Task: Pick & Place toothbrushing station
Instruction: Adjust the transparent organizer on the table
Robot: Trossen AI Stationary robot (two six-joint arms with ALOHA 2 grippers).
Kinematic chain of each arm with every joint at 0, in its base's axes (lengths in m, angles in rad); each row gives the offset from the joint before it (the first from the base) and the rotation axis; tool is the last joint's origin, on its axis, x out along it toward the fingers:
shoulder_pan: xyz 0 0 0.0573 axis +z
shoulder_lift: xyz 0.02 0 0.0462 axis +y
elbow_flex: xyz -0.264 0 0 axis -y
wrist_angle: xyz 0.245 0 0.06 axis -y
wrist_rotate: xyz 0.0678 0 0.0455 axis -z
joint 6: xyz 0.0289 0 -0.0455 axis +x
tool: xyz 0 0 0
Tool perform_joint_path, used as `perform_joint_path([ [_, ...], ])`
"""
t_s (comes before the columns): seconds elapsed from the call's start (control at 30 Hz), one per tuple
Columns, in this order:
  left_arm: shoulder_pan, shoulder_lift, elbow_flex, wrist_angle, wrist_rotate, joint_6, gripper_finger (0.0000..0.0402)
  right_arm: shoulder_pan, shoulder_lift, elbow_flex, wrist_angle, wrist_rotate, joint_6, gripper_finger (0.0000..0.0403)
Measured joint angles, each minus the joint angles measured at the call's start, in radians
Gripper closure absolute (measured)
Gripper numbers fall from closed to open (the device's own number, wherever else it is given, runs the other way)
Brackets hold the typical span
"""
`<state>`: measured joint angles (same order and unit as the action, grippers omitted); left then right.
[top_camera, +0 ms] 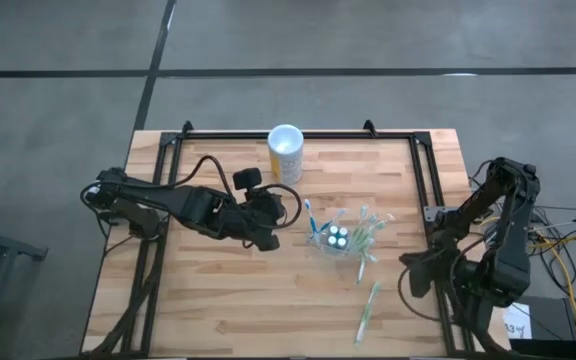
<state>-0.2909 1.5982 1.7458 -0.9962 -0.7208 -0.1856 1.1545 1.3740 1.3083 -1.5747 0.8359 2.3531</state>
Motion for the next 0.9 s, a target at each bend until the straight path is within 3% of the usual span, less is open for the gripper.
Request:
perform_joint_path([
  [0.33,0.0,0.0,0.0,0.001,0.0,-0.026,0.0263,-0.013,-0.139,-0.104,0.005,0.013,-0.006,0.0346],
  [0.5,0.001,0.0,0.0,0.001,-0.005,-0.027,0.0263,-0.02,-0.228,-0.15,0.006,0.223,-0.061,0.0346],
  [0.67,0.001,0.0,0.0,0.005,-0.006,-0.039,0.0264,-0.07,-0.36,-0.168,0.003,0.296,-0.17,0.0346],
  [0.8,0.001,0.0,0.0,0.008,-0.006,-0.038,0.0264,-0.11,-0.449,-0.171,0.004,0.484,-0.28,0.0346],
  [0.9,0.001,0.0,0.0,0.008,-0.006,-0.037,0.0264,-0.122,-0.512,-0.164,0.005,0.545,-0.373,0.0346],
])
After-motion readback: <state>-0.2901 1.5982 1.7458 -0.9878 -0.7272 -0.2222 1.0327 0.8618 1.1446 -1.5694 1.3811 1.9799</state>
